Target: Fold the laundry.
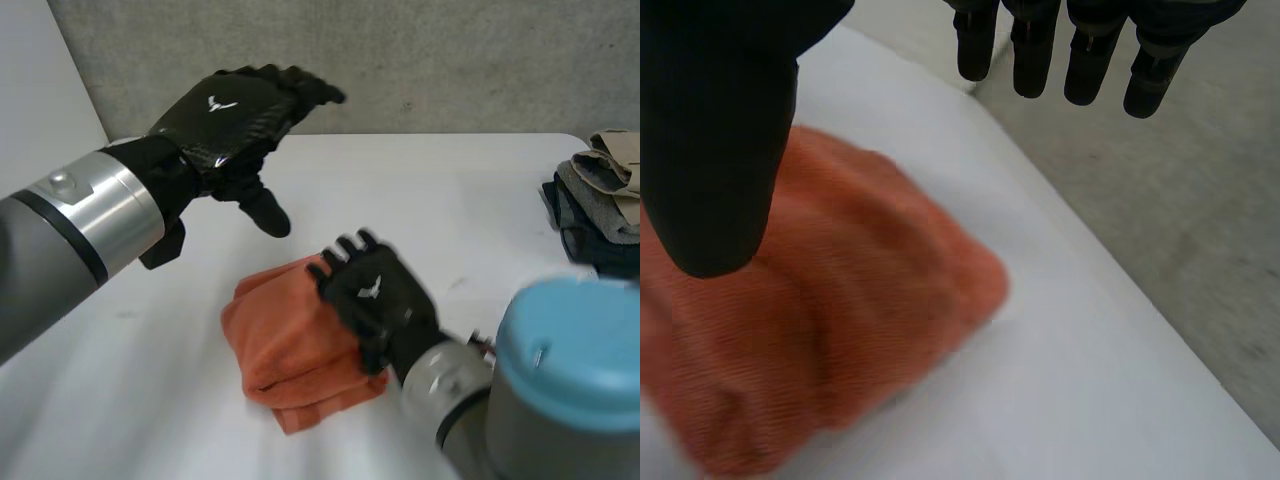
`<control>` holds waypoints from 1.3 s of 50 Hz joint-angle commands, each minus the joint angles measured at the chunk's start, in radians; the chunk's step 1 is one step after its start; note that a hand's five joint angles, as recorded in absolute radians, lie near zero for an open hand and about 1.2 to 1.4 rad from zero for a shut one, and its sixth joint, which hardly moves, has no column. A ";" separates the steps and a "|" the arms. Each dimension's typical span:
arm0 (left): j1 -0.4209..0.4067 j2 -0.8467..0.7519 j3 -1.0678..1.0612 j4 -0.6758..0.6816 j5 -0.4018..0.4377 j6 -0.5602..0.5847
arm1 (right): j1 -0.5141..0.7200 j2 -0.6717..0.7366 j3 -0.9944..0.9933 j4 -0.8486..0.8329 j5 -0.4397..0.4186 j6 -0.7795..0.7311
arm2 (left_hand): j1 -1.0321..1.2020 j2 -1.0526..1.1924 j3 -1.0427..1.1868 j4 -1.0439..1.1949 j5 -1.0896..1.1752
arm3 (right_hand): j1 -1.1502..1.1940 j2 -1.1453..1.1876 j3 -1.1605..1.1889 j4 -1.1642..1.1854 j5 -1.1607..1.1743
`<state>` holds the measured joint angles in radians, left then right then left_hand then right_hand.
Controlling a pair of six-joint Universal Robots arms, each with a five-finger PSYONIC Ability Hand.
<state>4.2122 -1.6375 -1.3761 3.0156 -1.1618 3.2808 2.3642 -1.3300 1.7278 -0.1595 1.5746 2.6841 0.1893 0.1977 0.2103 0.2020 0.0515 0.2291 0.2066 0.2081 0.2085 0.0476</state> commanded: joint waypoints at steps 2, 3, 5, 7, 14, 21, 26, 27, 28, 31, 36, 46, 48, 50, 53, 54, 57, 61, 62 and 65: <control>0.011 -0.005 0.035 -0.049 0.214 -0.033 | 0.085 0.080 0.157 -0.245 0.038 -0.023 | -0.015 -0.023 -0.036 -0.027 -0.051 | -0.055 -0.032 -0.034 -0.034 -0.048; 0.011 -0.007 0.034 -0.050 0.220 -0.036 | 0.087 0.090 0.162 -0.262 0.041 -0.021 | -0.015 -0.023 -0.036 -0.027 -0.051 | -0.055 -0.032 -0.034 -0.034 -0.048; 0.008 -0.012 0.034 -0.050 0.231 -0.042 | 0.092 0.113 0.168 -0.297 0.045 -0.012 | -0.015 -0.023 -0.036 -0.027 -0.051 | -0.055 -0.032 -0.034 -0.034 -0.048; 0.005 -0.016 0.032 -0.050 0.234 -0.046 | 0.093 0.150 0.171 -0.342 0.048 -0.001 | -0.015 -0.023 -0.036 -0.027 -0.051 | -0.055 -0.032 -0.034 -0.034 -0.048; -0.014 -0.024 0.006 -0.044 0.231 -0.038 | 0.092 0.239 0.171 -0.480 0.045 0.013 | -0.015 -0.023 -0.036 -0.027 -0.051 | -0.055 -0.032 -0.034 -0.034 -0.048; -0.020 -0.025 -0.017 -0.015 0.225 -0.044 | 0.096 0.294 0.170 -0.580 0.047 -0.007 | -0.015 -0.023 -0.036 -0.027 -0.051 | -0.055 -0.032 -0.034 -0.034 -0.048; -0.020 -0.025 -0.021 -0.001 0.220 -0.044 | 0.096 0.324 0.162 -0.620 0.053 -0.041 | -0.015 -0.023 -0.036 -0.027 -0.051 | -0.055 -0.032 -0.034 -0.034 -0.048; -0.020 -0.024 -0.021 -0.001 0.220 -0.044 | 0.096 0.328 0.161 -0.626 0.053 -0.047 | -0.015 -0.023 -0.036 -0.027 -0.051 | -0.055 -0.032 -0.034 -0.034 -0.048; -0.020 -0.024 -0.021 0.000 0.220 -0.046 | 0.096 0.337 0.153 -0.634 0.056 -0.059 | -0.015 -0.023 -0.036 -0.027 -0.051 | -0.055 -0.032 -0.034 -0.034 -0.048; -0.020 -0.021 -0.024 0.000 0.220 -0.046 | 0.095 0.351 0.141 -0.646 0.065 -0.070 | -0.015 -0.023 -0.036 -0.027 -0.051 | -0.055 -0.032 -0.034 -0.034 -0.048; -0.017 -0.024 -0.026 0.002 0.220 -0.047 | 0.093 0.383 0.087 -0.655 0.088 -0.075 | -0.015 -0.023 -0.036 -0.027 -0.051 | -0.055 -0.032 -0.034 -0.034 -0.048; -0.008 -0.021 -0.038 0.005 0.220 -0.049 | 0.078 0.455 -0.028 -0.626 0.085 -0.076 | -0.015 -0.023 -0.036 -0.027 -0.051 | -0.055 -0.032 -0.034 -0.034 -0.048; -0.006 -0.019 -0.041 0.005 0.221 -0.049 | 0.075 0.468 -0.045 -0.626 0.084 -0.076 | -0.015 -0.023 -0.036 -0.027 -0.051 | 0.027 0.049 0.048 0.048 0.034; -0.001 -0.019 -0.043 0.005 0.223 -0.047 | 0.066 0.475 -0.066 -0.627 0.078 -0.073 | -0.015 -0.023 -0.036 -0.027 -0.051 | 0.401 0.423 0.422 0.421 0.408; 0.003 -0.019 -0.044 0.005 0.224 -0.047 | 0.049 0.469 -0.083 -0.649 0.058 -0.070 | -0.015 -0.023 -0.036 -0.027 -0.051 | 1.165 1.188 1.186 1.186 1.172; 0.005 -0.018 -0.043 0.005 0.224 -0.047 | 0.044 0.465 -0.086 -0.657 0.050 -0.067 | -0.015 -0.023 -0.036 -0.027 -0.051 | 1.167 1.190 1.188 1.188 1.174; 0.012 -0.015 -0.043 0.006 0.224 -0.047 | 0.027 0.448 -0.105 -0.687 0.035 -0.050 | -0.015 -0.023 -0.036 -0.027 -0.051 | 1.167 1.190 1.188 1.188 1.174; 0.019 -0.004 -0.037 0.005 0.225 -0.047 | 0.003 0.420 -0.142 -0.690 0.033 -0.009 | -0.015 -0.023 -0.036 -0.027 -0.051 | 1.167 1.190 1.188 1.188 1.174; 0.020 -0.001 -0.035 0.005 0.224 -0.049 | -0.003 0.416 -0.151 -0.686 0.033 0.000 | -0.015 -0.023 -0.036 -0.027 -0.051 | 1.167 1.190 1.188 1.188 1.174; 0.026 0.013 -0.028 0.005 0.226 -0.050 | -0.034 0.384 -0.185 -0.652 0.033 0.029 | -0.015 -0.023 -0.036 -0.027 -0.051 | 1.167 1.190 1.188 1.188 1.174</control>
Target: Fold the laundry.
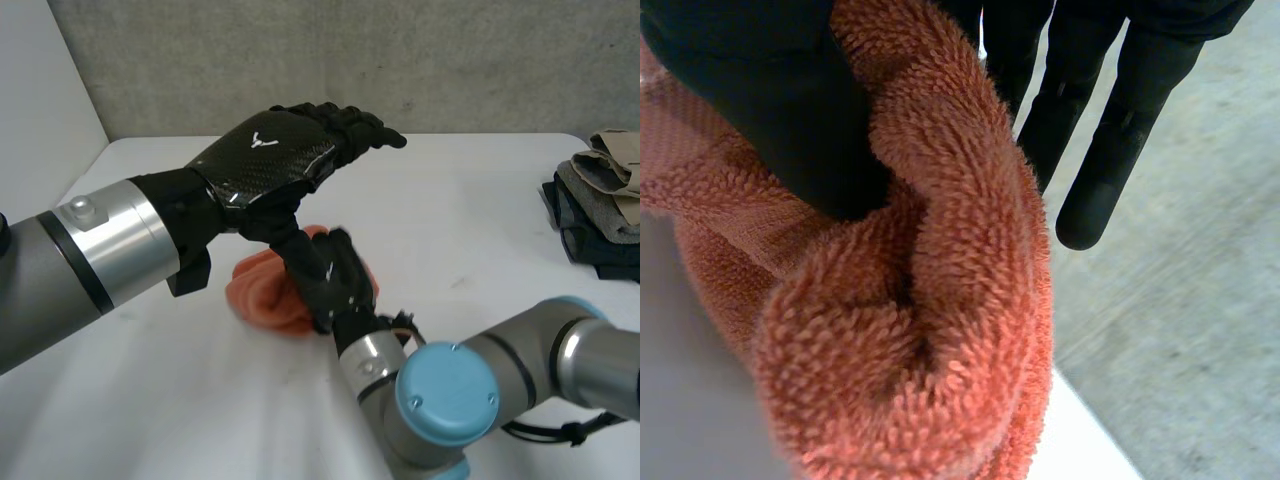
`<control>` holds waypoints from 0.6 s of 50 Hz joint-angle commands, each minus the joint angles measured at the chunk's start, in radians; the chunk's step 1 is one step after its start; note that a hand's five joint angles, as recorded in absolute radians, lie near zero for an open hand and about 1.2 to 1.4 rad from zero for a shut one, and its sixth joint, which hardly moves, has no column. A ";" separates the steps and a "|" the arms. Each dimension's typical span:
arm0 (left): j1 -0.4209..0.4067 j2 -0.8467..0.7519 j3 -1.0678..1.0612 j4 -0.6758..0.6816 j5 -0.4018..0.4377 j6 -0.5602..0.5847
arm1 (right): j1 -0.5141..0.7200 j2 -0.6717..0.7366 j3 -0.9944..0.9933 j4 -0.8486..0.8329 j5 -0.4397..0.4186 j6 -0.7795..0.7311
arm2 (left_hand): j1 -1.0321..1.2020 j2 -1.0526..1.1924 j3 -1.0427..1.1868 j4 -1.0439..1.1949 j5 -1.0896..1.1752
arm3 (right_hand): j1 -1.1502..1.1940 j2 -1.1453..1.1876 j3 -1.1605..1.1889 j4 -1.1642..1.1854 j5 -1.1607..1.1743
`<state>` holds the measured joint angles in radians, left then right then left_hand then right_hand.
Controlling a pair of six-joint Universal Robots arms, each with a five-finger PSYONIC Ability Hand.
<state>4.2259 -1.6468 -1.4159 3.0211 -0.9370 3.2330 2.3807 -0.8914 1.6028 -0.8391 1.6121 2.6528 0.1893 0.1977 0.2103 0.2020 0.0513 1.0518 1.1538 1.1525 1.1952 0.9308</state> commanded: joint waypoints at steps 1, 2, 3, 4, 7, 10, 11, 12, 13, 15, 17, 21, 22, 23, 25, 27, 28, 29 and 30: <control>0.014 0.027 0.015 -0.001 0.001 -0.002 | -0.061 -0.064 -0.069 0.040 -0.004 0.070 | -0.015 -0.023 -0.036 -0.027 -0.051 | 0.344 0.242 0.244 0.201 0.291; 0.019 0.035 0.020 -0.001 0.000 -0.007 | -0.084 -0.083 -0.087 0.064 -0.008 0.081 | -0.015 -0.023 -0.036 -0.027 -0.051 | 0.344 0.242 0.244 0.201 0.291; 0.020 0.038 0.023 -0.001 0.000 -0.009 | -0.097 -0.095 -0.096 0.077 -0.009 0.087 | -0.015 -0.023 -0.036 -0.027 -0.051 | 0.344 0.242 0.244 0.201 0.291; 0.022 0.044 0.026 0.001 0.001 -0.012 | -0.110 -0.107 -0.107 0.090 -0.011 0.093 | -0.015 -0.023 -0.036 -0.027 -0.051 | 0.344 0.242 0.244 0.201 0.291; 0.025 0.059 0.041 -0.001 -0.003 -0.025 | -0.167 -0.158 -0.150 0.127 -0.014 0.110 | -0.015 -0.023 -0.036 -0.027 -0.051 | 0.344 0.242 0.244 0.201 0.291; 0.025 0.073 0.055 0.004 -0.005 -0.041 | -0.239 -0.205 -0.210 0.155 -0.014 0.118 | -0.015 -0.023 -0.036 -0.027 -0.051 | 0.344 0.242 0.244 0.201 0.291; 0.025 0.074 0.060 0.005 -0.005 -0.047 | -0.261 -0.216 -0.224 0.160 -0.012 0.118 | -0.015 -0.023 -0.036 -0.027 -0.051 | 0.344 0.242 0.244 0.201 0.291; 0.025 0.078 0.063 0.008 -0.005 -0.051 | -0.284 -0.228 -0.240 0.166 -0.012 0.118 | -0.015 -0.023 -0.036 -0.027 -0.051 | 0.344 0.242 0.244 0.201 0.291; 0.025 0.081 0.069 0.015 -0.005 -0.061 | -0.329 -0.250 -0.273 0.178 -0.012 0.119 | -0.015 -0.023 -0.036 -0.027 -0.051 | 0.344 0.242 0.244 0.201 0.291; 0.023 0.082 0.075 0.021 -0.008 -0.073 | -0.382 -0.271 -0.303 0.192 -0.015 0.124 | -0.015 -0.023 -0.036 -0.027 -0.051 | 0.344 0.242 0.244 0.201 0.291; 0.020 0.084 0.081 0.031 -0.013 -0.093 | -0.472 -0.297 -0.349 0.207 -0.024 0.142 | -0.015 -0.023 -0.036 -0.027 -0.051 | 0.344 0.242 0.244 0.201 0.291; 0.016 0.082 0.084 0.042 -0.013 -0.107 | -0.616 -0.322 -0.417 0.229 -0.063 0.206 | -0.015 -0.023 -0.036 -0.027 -0.051 | 0.344 0.242 0.244 0.201 0.291; 0.014 0.081 0.084 0.044 -0.013 -0.108 | -0.653 -0.320 -0.429 0.233 -0.078 0.225 | -0.015 -0.023 -0.036 -0.027 -0.051 | 0.344 0.242 0.244 0.201 0.291; 0.009 0.079 0.084 0.047 -0.013 -0.108 | -0.713 -0.311 -0.449 0.239 -0.113 0.254 | -0.015 -0.023 -0.036 -0.027 -0.051 | 0.344 0.242 0.244 0.201 0.291; 0.005 0.075 0.083 0.050 -0.014 -0.108 | -0.764 -0.287 -0.465 0.238 -0.155 0.275 | -0.015 -0.023 -0.036 -0.027 -0.051 | 0.344 0.242 0.244 0.201 0.291; -0.006 0.065 0.080 0.050 -0.016 -0.107 | -0.846 -0.241 -0.484 0.232 -0.226 0.298 | -0.015 -0.023 -0.036 -0.027 -0.051 | 0.344 0.242 0.244 0.201 0.291; -0.011 0.062 0.080 0.051 -0.017 -0.105 | -0.874 -0.221 -0.491 0.229 -0.251 0.303 | -0.015 -0.023 -0.036 -0.027 -0.051 | 0.344 0.242 0.244 0.201 0.291; -0.014 0.059 0.080 0.051 -0.017 -0.104 | -0.900 -0.201 -0.495 0.226 -0.273 0.306 | -0.015 -0.023 -0.036 -0.027 -0.051 | 0.344 0.242 0.244 0.201 0.291; -0.018 0.058 0.078 0.051 -0.019 -0.104 | -0.923 -0.178 -0.500 0.221 -0.291 0.309 | -0.015 -0.023 -0.036 -0.027 -0.051 | 0.344 0.242 0.244 0.201 0.291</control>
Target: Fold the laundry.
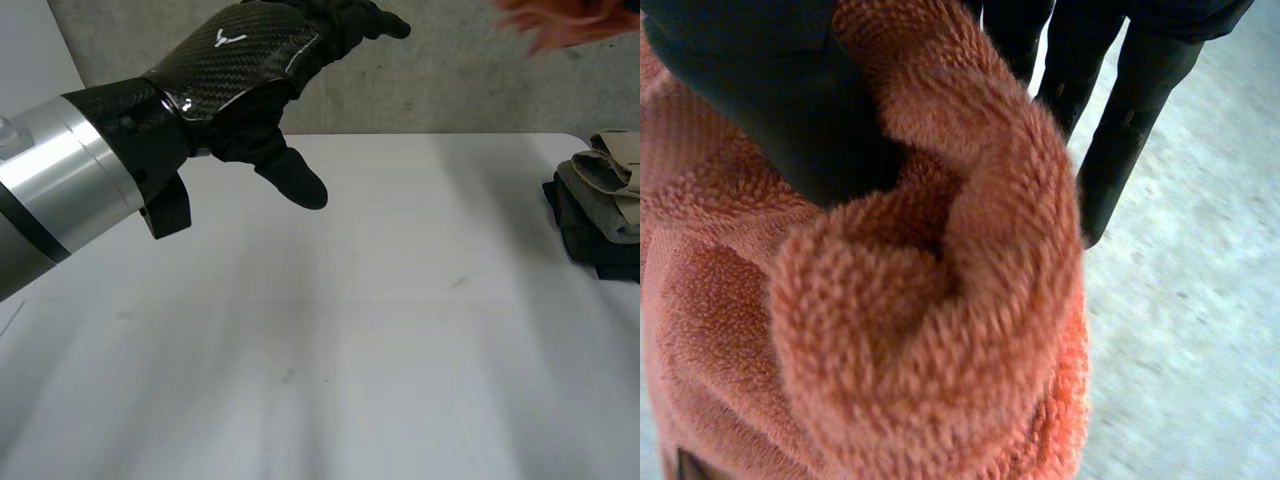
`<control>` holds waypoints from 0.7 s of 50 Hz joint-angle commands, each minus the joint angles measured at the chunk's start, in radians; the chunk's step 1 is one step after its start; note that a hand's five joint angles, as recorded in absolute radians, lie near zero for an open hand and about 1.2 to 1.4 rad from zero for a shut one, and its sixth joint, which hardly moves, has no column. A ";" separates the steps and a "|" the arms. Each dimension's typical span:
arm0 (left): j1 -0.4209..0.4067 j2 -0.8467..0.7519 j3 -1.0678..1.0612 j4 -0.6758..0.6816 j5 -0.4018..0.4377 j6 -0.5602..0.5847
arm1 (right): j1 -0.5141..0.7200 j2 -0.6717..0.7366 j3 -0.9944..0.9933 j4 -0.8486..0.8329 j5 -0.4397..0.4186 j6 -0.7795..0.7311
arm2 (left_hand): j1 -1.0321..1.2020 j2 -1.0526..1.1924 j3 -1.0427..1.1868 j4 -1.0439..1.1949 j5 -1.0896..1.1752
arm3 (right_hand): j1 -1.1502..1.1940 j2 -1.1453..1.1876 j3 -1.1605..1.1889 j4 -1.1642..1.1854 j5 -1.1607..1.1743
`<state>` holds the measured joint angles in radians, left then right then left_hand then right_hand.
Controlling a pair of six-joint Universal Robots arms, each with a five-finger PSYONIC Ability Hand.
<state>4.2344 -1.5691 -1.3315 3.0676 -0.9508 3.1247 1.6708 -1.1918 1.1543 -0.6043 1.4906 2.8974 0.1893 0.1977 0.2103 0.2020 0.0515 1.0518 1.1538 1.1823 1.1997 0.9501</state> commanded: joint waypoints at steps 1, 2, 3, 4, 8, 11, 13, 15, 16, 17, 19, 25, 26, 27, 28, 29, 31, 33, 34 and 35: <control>-0.034 -0.028 -0.008 0.006 -0.008 0.005 | -0.256 0.164 -0.053 -0.022 -0.202 0.068 | -0.015 -0.023 -0.036 -0.027 -0.051 | 0.344 0.242 0.214 0.197 0.272; -0.037 -0.031 -0.008 0.007 -0.009 0.006 | -0.276 0.184 -0.053 -0.028 -0.217 0.071 | -0.015 -0.023 -0.036 -0.027 -0.051 | 0.344 0.242 0.214 0.197 0.272; -0.039 -0.034 -0.009 0.007 -0.009 0.006 | -0.295 0.207 -0.051 -0.035 -0.233 0.071 | -0.015 -0.023 -0.036 -0.027 -0.051 | 0.344 0.242 0.214 0.197 0.272; -0.042 -0.035 -0.009 0.007 -0.011 0.006 | -0.312 0.230 -0.048 -0.043 -0.245 0.068 | -0.015 -0.023 -0.036 -0.027 -0.051 | 0.344 0.242 0.214 0.197 0.272; -0.053 -0.049 -0.015 0.007 -0.017 0.011 | -0.394 0.372 -0.019 -0.124 -0.303 0.066 | -0.015 -0.023 -0.036 -0.027 -0.051 | 0.344 0.242 0.214 0.197 0.272; -0.059 -0.055 -0.018 0.007 -0.020 0.014 | -0.416 0.438 0.007 -0.156 -0.354 0.063 | -0.015 -0.023 -0.036 -0.027 -0.051 | 0.344 0.242 0.214 0.197 0.272; -0.059 -0.060 -0.022 0.007 -0.022 0.015 | -0.430 0.491 0.041 -0.189 -0.423 0.042 | -0.015 -0.023 -0.036 -0.027 -0.051 | 0.344 0.242 0.214 0.197 0.272; -0.059 -0.060 -0.023 0.007 -0.022 0.015 | -0.436 0.514 0.062 -0.212 -0.457 0.005 | -0.015 -0.023 -0.036 -0.027 -0.051 | 0.344 0.242 0.214 0.197 0.272; -0.060 -0.061 -0.025 0.007 -0.022 0.018 | -0.442 0.526 0.080 -0.232 -0.473 -0.039 | -0.015 -0.023 -0.036 -0.027 -0.051 | 0.344 0.242 0.214 0.197 0.272; -0.059 -0.061 -0.026 0.007 -0.022 0.020 | -0.444 0.531 0.090 -0.242 -0.472 -0.056 | -0.015 -0.023 -0.036 -0.027 -0.051 | 0.344 0.242 0.214 0.197 0.272; -0.059 -0.061 -0.026 0.007 -0.022 0.022 | -0.448 0.531 0.105 -0.258 -0.464 -0.089 | -0.015 -0.023 -0.036 -0.027 -0.051 | 0.344 0.242 0.214 0.197 0.272; -0.060 -0.061 -0.018 0.003 -0.022 0.035 | -0.433 0.485 0.122 -0.246 -0.408 -0.044 | -0.015 -0.023 -0.036 -0.027 -0.051 | -0.175 -0.277 -0.306 -0.323 -0.248; -0.060 -0.061 -0.018 0.003 -0.022 0.035 | -0.431 0.474 0.124 -0.239 -0.400 -0.032 | -0.015 -0.023 -0.036 -0.027 -0.051 | -0.460 -0.562 -0.591 -0.608 -0.533; -0.060 -0.060 -0.018 0.003 -0.022 0.037 | -0.428 0.463 0.124 -0.232 -0.392 -0.024 | -0.015 -0.023 -0.036 -0.027 -0.051 | -0.734 -0.836 -0.864 -0.881 -0.806; -0.062 -0.058 -0.018 0.003 -0.022 0.037 | -0.425 0.436 0.130 -0.210 -0.376 -0.008 | -0.015 -0.023 -0.036 -0.027 -0.051 | -0.877 -0.979 -1.008 -1.025 -0.950; -0.062 -0.058 -0.017 0.003 -0.022 0.037 | -0.425 0.420 0.133 -0.197 -0.366 -0.001 | -0.015 -0.023 -0.036 -0.027 -0.051 | -0.877 -0.979 -1.008 -1.025 -0.950; -0.062 -0.057 -0.018 0.003 -0.022 0.037 | -0.425 0.390 0.142 -0.171 -0.351 0.012 | -0.015 -0.023 -0.036 -0.027 -0.051 | -0.877 -0.979 -1.008 -1.025 -0.950; -0.065 -0.052 -0.020 0.003 -0.023 0.037 | -0.428 0.342 0.156 -0.118 -0.332 0.019 | -0.015 -0.023 -0.036 -0.027 -0.051 | -0.877 -0.979 -1.008 -1.025 -0.950; -0.065 -0.051 -0.022 0.003 -0.023 0.037 | -0.430 0.325 0.160 -0.097 -0.326 0.019 | -0.015 -0.023 -0.036 -0.027 -0.051 | -0.877 -0.979 -1.008 -1.025 -0.950; -0.065 -0.048 -0.023 0.003 -0.023 0.037 | -0.436 0.292 0.169 -0.050 -0.317 0.016 | -0.015 -0.023 -0.036 -0.027 -0.051 | -0.877 -0.979 -1.008 -1.025 -0.950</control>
<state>4.1719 -1.6259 -1.3505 3.0711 -0.9731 3.1614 1.2429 -0.7880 1.2965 -0.7823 1.1288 2.8918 0.1893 0.1977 0.2103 0.2020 0.0516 0.2383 0.2081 0.2108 0.2176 0.1346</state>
